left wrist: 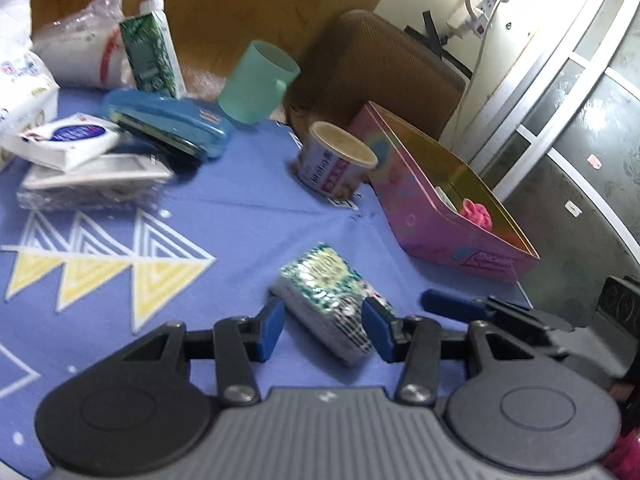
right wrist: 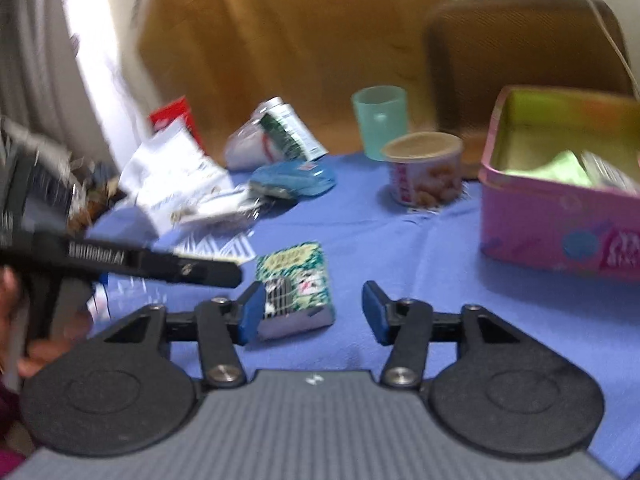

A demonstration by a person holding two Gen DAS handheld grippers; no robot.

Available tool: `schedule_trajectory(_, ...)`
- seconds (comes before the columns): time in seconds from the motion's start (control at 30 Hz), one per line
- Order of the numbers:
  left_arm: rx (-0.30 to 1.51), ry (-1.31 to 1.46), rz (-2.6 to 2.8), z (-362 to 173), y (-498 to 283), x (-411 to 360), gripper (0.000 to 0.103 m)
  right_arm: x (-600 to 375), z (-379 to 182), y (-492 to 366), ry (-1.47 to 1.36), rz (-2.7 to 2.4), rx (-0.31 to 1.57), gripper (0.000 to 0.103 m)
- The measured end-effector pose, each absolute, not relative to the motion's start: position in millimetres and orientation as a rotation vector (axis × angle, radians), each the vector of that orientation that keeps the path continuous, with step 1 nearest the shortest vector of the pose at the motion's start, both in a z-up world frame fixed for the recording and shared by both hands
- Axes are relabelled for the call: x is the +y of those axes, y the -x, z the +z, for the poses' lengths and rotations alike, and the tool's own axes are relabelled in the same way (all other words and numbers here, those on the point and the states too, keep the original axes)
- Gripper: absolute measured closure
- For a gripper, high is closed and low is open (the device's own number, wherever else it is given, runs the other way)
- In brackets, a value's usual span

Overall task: Organize soft objects
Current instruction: 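Grasp the green snack pack with the left gripper and place it in the tin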

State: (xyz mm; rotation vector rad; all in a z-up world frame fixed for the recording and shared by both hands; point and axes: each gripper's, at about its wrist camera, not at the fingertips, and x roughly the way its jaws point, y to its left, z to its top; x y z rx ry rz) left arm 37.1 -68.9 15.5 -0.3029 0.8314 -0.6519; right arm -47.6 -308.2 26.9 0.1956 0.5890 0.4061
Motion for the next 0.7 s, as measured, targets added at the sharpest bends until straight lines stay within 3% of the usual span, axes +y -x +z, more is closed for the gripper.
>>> schedule_trajectory(0.07,0.857,0.312,-0.651,12.1,-40.4,-75.4,0.057,-298.7,21.2,39.9,-0.138,0.432,0.599,0.039)
schedule_trajectory(0.13,0.902,0.315,-0.671,3.3,-44.2,-83.8,0.064,-286.5,13.9,31.2,-0.069,0.457,0.62,0.039)
schedule_trajectory(0.3,0.863,0.222,-0.694,18.5,-47.0,-118.9,0.066,-273.9,6.5,30.9,0.042,0.389,0.579,0.049)
schedule_trajectory(0.53,0.734,0.089,-0.874,68.9,-60.3,-212.5,0.066,-335.7,38.3,53.2,0.029,0.16,0.38,0.049)
schedule_trajectory(0.7,0.702,0.027,-0.949,80.5,-73.3,-292.5,0.066,-397.5,46.8,49.3,-0.03,-0.009,0.353,0.049)
